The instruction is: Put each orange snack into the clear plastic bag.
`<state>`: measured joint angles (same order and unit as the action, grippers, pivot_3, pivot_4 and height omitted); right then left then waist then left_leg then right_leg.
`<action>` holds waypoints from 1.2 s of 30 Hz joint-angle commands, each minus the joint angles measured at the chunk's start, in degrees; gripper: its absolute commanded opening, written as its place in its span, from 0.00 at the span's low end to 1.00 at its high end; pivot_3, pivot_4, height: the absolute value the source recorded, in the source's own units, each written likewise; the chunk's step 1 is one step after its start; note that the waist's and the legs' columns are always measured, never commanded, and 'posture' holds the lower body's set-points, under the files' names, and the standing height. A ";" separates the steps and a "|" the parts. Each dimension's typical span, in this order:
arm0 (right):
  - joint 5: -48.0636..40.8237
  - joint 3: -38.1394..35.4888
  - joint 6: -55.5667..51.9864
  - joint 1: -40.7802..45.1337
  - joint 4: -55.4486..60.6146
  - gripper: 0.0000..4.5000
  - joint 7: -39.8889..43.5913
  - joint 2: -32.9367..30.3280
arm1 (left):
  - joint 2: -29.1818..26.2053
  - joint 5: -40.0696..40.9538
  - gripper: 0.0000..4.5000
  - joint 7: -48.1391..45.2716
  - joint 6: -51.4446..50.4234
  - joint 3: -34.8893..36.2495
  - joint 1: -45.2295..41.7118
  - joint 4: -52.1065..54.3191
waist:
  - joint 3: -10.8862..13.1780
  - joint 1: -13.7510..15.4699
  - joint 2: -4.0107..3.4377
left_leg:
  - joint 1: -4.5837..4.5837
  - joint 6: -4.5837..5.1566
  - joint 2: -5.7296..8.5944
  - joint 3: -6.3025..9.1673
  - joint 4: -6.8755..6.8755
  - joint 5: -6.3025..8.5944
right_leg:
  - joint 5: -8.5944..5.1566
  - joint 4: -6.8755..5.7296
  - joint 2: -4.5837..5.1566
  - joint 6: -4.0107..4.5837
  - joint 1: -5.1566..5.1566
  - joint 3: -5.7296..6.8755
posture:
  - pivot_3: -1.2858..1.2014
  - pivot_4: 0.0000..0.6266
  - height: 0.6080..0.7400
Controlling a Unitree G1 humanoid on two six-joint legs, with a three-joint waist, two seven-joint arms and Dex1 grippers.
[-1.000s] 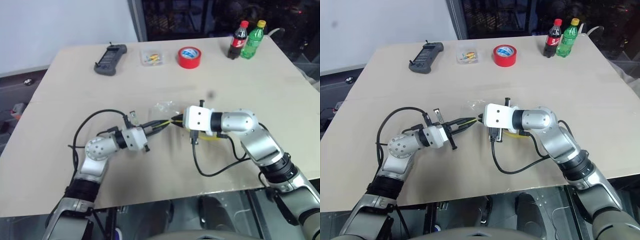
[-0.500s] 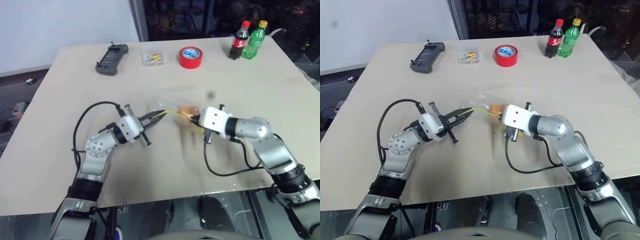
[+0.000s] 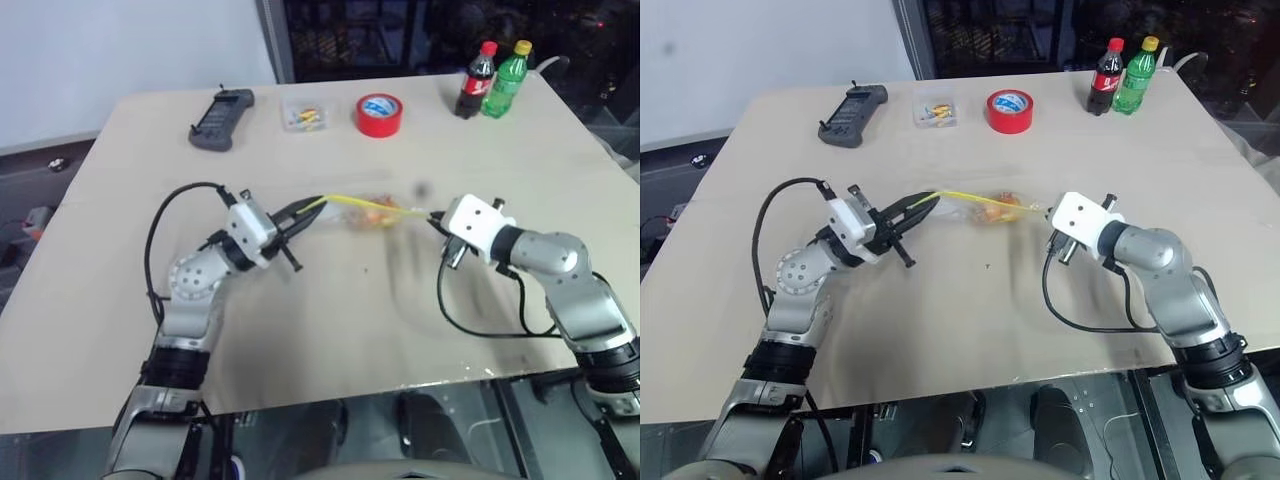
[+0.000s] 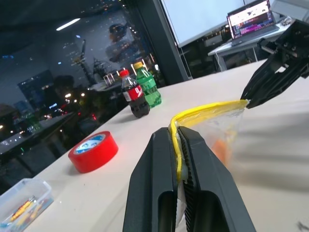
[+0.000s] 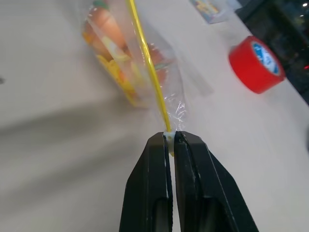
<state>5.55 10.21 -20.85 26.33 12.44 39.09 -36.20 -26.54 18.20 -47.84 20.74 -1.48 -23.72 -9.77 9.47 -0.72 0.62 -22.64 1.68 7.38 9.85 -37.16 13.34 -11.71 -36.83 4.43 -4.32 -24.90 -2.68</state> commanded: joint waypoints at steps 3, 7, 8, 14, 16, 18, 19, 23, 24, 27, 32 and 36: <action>4.69 -3.32 6.80 9.42 -12.68 0.05 -9.98 1.02 | 3.26 -0.02 0.00 2.02 -7.51 0.55 -10.13 -6.67 | 0.00 0.15 0.01 | -0.01 0.00 0.01 0.02 -0.05 -0.01 | 0.01 -0.02 -0.02 -0.01 0.01 0.03 | 0.52 0.24 1.00; 7.16 -3.75 14.48 18.35 -23.73 0.05 -14.81 -0.27 | 5.39 -4.01 0.00 4.44 -4.11 1.09 -21.89 -16.39 | 0.04 0.33 0.06 | -0.10 -0.02 0.09 0.06 -0.18 -0.02 | 0.02 -0.02 0.02 -0.03 0.02 0.08 | 0.52 0.24 1.00; 6.95 -4.56 15.42 19.93 -24.66 0.05 -15.46 -0.63 | 5.04 -5.09 0.00 3.86 -2.25 0.90 -23.49 -18.10 | 0.04 0.17 0.06 | -0.17 -0.02 0.10 0.04 -0.18 -0.02 | 0.03 -0.01 0.02 -0.04 -0.05 0.05 | 0.52 0.24 1.00; 4.83 -7.23 14.78 15.25 -16.26 0.05 -12.36 -3.44 | 3.86 -5.26 0.00 -2.19 2.30 -0.24 -19.62 -15.76 | -0.03 -0.72 0.05 | -0.31 0.04 0.02 -0.19 0.12 0.01 | 0.00 0.12 0.11 -0.01 -0.42 -0.16 | 0.52 0.24 1.00; 4.13 -8.77 10.59 7.44 -8.03 0.05 -10.76 -4.19 | 3.11 -6.86 0.00 -4.45 5.26 -2.45 -12.83 -11.89 | -0.05 -0.97 0.04 | -0.45 0.05 0.01 -0.22 0.19 0.02 | 0.00 0.11 0.20 0.00 -0.62 -0.11 | 0.52 0.24 1.00; 3.48 -9.38 6.90 -0.32 -0.80 0.05 -9.70 -4.08 | 2.55 -8.00 0.00 -5.56 6.22 -4.36 -6.80 -8.40 | -0.05 -1.15 0.03 | -0.49 0.09 0.00 -0.25 0.22 0.04 | 0.00 0.10 0.31 0.00 -0.70 -0.03 | 0.52 0.24 1.00; 3.35 -9.47 5.86 -2.57 1.37 0.05 -9.36 -4.10 | 2.41 -8.46 0.00 -5.49 6.20 -4.80 -5.24 -7.34 | -0.02 -1.14 0.01 | -0.53 0.10 0.03 -0.26 0.21 0.05 | 0.00 0.10 0.34 0.00 -0.72 -0.03 | 0.52 0.24 1.00; 1.19 -9.62 -0.48 -14.67 9.57 0.17 -6.10 -4.40 | 1.66 -6.32 0.17 -4.98 0.65 -5.28 3.55 0.75 | 0.02 -0.68 -0.05 | -0.32 0.14 0.14 -0.37 -0.05 0.07 | 0.13 -0.17 0.21 -0.03 -0.52 -0.10 | 0.52 0.24 1.00; -0.20 -10.78 -3.26 -16.88 11.97 0.23 -5.48 -4.15 | 1.11 -5.00 0.21 -4.60 -1.98 -4.82 5.78 3.96 | 0.00 -0.52 -0.07 | -0.14 0.36 0.12 -0.43 -0.05 0.19 | 0.16 -0.16 0.17 -0.08 -0.37 -0.16 | 0.52 0.24 1.00; -4.66 -15.95 -10.00 -20.94 17.46 0.50 -4.43 -3.31 | -1.52 -1.19 0.48 -3.77 -10.71 -2.74 10.93 11.81 | 0.02 -0.17 -0.10 | 0.52 0.37 -0.03 -0.48 -0.07 0.22 | 0.14 -0.13 0.10 -0.13 0.26 -0.19 | 0.52 0.24 1.00; -15.32 -29.12 -13.62 -30.16 22.50 0.91 2.37 -4.18 | -9.17 9.89 0.88 -3.70 -24.84 6.28 18.89 22.35 | 0.04 0.09 -0.11 | 0.72 0.36 -0.15 -0.47 -0.07 0.23 | -0.01 -0.07 -0.01 -0.38 0.51 -0.13 | 0.52 0.24 1.00; -23.40 -37.05 -13.96 -36.76 25.46 1.00 8.05 -5.04 | -13.53 17.86 0.99 -5.01 -32.27 14.09 25.27 27.25 | 0.04 0.12 -0.13 | 0.71 0.40 -0.20 -0.47 0.02 0.26 | 0.00 0.06 0.01 -0.34 0.52 -0.09 | 0.52 0.24 1.00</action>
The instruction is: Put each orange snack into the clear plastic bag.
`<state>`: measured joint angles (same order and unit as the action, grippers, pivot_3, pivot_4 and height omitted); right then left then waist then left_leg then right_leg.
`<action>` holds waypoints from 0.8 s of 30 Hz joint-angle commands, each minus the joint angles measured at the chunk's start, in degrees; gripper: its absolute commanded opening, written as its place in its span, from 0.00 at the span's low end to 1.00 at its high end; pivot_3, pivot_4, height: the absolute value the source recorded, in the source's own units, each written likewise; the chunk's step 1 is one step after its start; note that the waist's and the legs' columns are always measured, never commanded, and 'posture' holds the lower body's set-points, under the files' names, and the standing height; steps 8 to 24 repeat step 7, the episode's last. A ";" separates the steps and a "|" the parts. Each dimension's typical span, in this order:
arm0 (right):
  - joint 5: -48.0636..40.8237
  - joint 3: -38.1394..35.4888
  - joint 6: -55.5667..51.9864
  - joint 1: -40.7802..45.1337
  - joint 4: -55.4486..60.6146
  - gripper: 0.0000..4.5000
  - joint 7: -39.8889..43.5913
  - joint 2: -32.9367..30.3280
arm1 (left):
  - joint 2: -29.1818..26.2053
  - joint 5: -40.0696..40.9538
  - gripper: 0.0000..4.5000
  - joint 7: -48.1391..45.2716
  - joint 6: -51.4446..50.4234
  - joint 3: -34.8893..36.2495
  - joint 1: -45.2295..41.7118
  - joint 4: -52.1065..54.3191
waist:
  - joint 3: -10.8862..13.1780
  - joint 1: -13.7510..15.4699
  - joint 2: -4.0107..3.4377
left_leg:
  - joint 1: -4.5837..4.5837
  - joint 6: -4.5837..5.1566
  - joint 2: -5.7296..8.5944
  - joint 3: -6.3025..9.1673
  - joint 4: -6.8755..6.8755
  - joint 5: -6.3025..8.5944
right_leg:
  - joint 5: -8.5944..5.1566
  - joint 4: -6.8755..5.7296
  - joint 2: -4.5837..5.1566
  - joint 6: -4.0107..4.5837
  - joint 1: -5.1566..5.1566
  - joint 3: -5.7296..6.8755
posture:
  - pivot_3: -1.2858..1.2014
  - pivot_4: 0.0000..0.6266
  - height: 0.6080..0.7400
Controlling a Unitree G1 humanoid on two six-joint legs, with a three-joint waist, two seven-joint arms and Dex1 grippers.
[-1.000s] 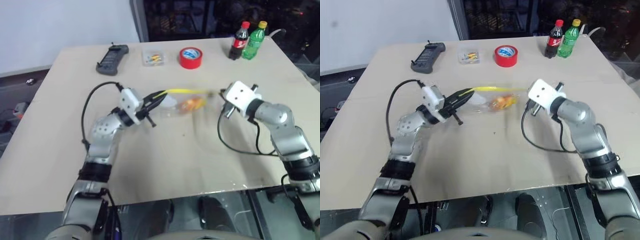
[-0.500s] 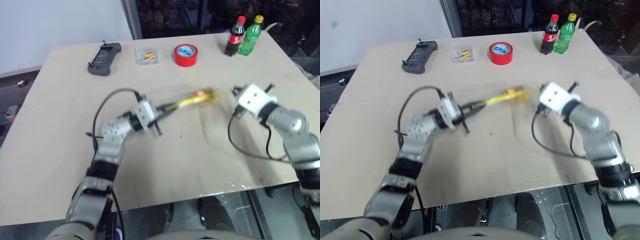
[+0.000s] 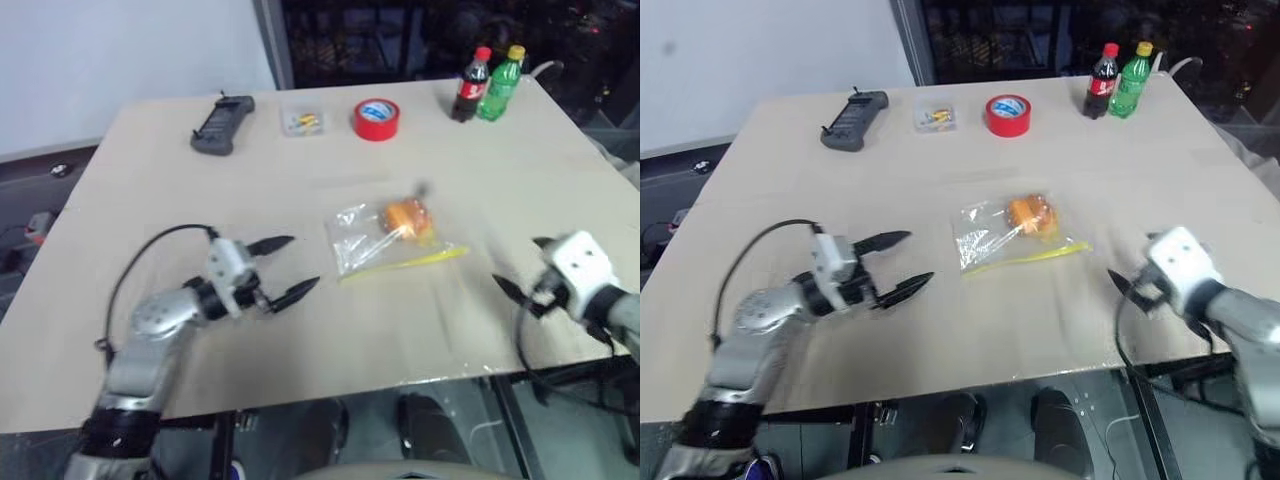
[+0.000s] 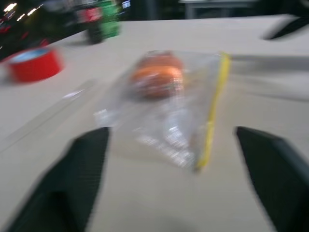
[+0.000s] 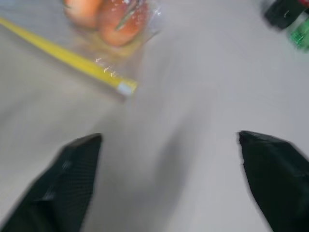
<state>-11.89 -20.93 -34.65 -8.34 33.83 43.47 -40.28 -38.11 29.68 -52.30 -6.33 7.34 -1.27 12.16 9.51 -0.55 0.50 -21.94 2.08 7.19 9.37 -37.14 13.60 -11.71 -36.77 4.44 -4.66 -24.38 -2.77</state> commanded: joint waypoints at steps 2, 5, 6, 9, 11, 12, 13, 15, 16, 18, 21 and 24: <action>-9.06 -9.01 -0.59 -3.11 4.31 1.00 4.91 -1.50 | -4.49 9.13 0.99 -0.55 -10.27 8.10 5.72 7.31 | 0.00 -0.05 0.00 | 0.00 0.03 -0.02 -0.08 0.00 0.03 | 0.00 0.02 0.11 -0.01 0.01 -0.06 | 0.52 0.24 1.00; -13.43 -12.09 -1.48 -2.43 4.03 1.00 5.39 -2.12 | -6.93 10.74 0.99 -0.97 -13.83 11.60 10.70 11.01 | 0.03 -0.17 0.04 | 0.01 -0.03 -0.09 -0.18 -0.03 0.06 | -0.01 0.04 0.13 -0.04 0.03 -0.10 | 0.52 0.24 1.00; -14.49 -12.54 -2.18 -2.54 4.08 1.00 5.63 -2.73 | -7.22 11.71 0.99 -1.13 -14.67 12.64 12.04 12.07 | 0.03 -0.11 0.04 | 0.04 -0.04 -0.10 -0.23 -0.02 0.07 | -0.02 0.04 0.13 -0.03 0.05 -0.13 | 0.52 0.24 1.00; -15.19 -12.81 -2.70 -2.70 4.13 1.00 5.72 -3.22 | -7.37 12.40 0.99 -1.25 -15.23 13.35 12.87 12.76 | 0.03 -0.11 0.04 | 0.06 -0.04 -0.11 -0.24 -0.01 0.08 | -0.02 0.04 0.13 -0.03 0.06 -0.14 | 0.52 0.24 1.00; -15.19 -12.81 -2.70 -2.70 4.13 1.00 5.72 -3.22 | -7.37 12.40 0.99 -1.25 -15.23 13.35 12.87 12.76 | 0.03 -0.11 0.04 | 0.06 -0.04 -0.11 -0.24 -0.01 0.08 | -0.02 0.04 0.13 -0.03 0.06 -0.14 | 0.52 0.24 1.00; -15.19 -12.81 -2.70 -2.70 4.13 1.00 5.72 -3.22 | -7.37 12.40 0.99 -1.25 -15.23 13.35 12.87 12.76 | 0.03 -0.11 0.04 | 0.06 -0.04 -0.11 -0.24 -0.01 0.08 | -0.02 0.04 0.13 -0.03 0.06 -0.14 | 0.52 0.24 1.00; -15.19 -12.81 -2.70 -2.70 4.13 1.00 5.72 -3.22 | -7.37 12.40 0.99 -1.25 -15.23 13.35 12.87 12.76 | 0.03 -0.11 0.04 | 0.06 -0.04 -0.11 -0.24 -0.01 0.08 | -0.02 0.04 0.13 -0.03 0.06 -0.14 | 0.52 0.24 1.00; -15.19 -12.81 -2.70 -2.70 4.13 1.00 5.72 -3.22 | -7.37 12.40 0.99 -1.25 -15.23 13.35 12.87 12.76 | 0.03 -0.11 0.04 | 0.06 -0.04 -0.11 -0.24 -0.01 0.08 | -0.02 0.04 0.13 -0.03 0.06 -0.14 | 0.52 0.24 1.00; -15.19 -12.81 -2.70 -2.70 4.13 1.00 5.72 -3.22 | -7.37 12.40 0.99 -1.25 -15.23 13.35 12.87 12.76 | 0.03 -0.11 0.04 | 0.06 -0.04 -0.11 -0.24 -0.01 0.08 | -0.02 0.04 0.13 -0.03 0.06 -0.14 | 0.52 0.24 1.00; -15.19 -12.81 -2.70 -2.70 4.13 1.00 5.72 -3.22 | -7.37 12.40 0.99 -1.25 -15.23 13.35 12.87 12.76 | 0.03 -0.11 0.04 | 0.06 -0.04 -0.11 -0.24 -0.01 0.08 | -0.02 0.04 0.13 -0.03 0.06 -0.14 | 0.52 0.24 1.00; -15.19 -12.81 -2.70 -2.70 4.13 1.00 5.72 -3.22 | -7.37 12.40 0.99 -1.25 -15.23 13.35 12.87 12.76 | 0.03 -0.11 0.04 | 0.06 -0.04 -0.11 -0.24 -0.01 0.08 | -0.02 0.04 0.13 -0.03 0.06 -0.14 | 0.52 0.24 1.00; -15.19 -12.81 -2.70 -2.70 4.13 1.00 5.72 -3.22 | -7.37 12.40 0.99 -1.25 -15.23 13.35 12.87 12.76 | 0.03 -0.11 0.04 | 0.06 -0.04 -0.11 -0.24 -0.01 0.08 | -0.02 0.04 0.13 -0.03 0.06 -0.14 | 0.52 0.24 1.00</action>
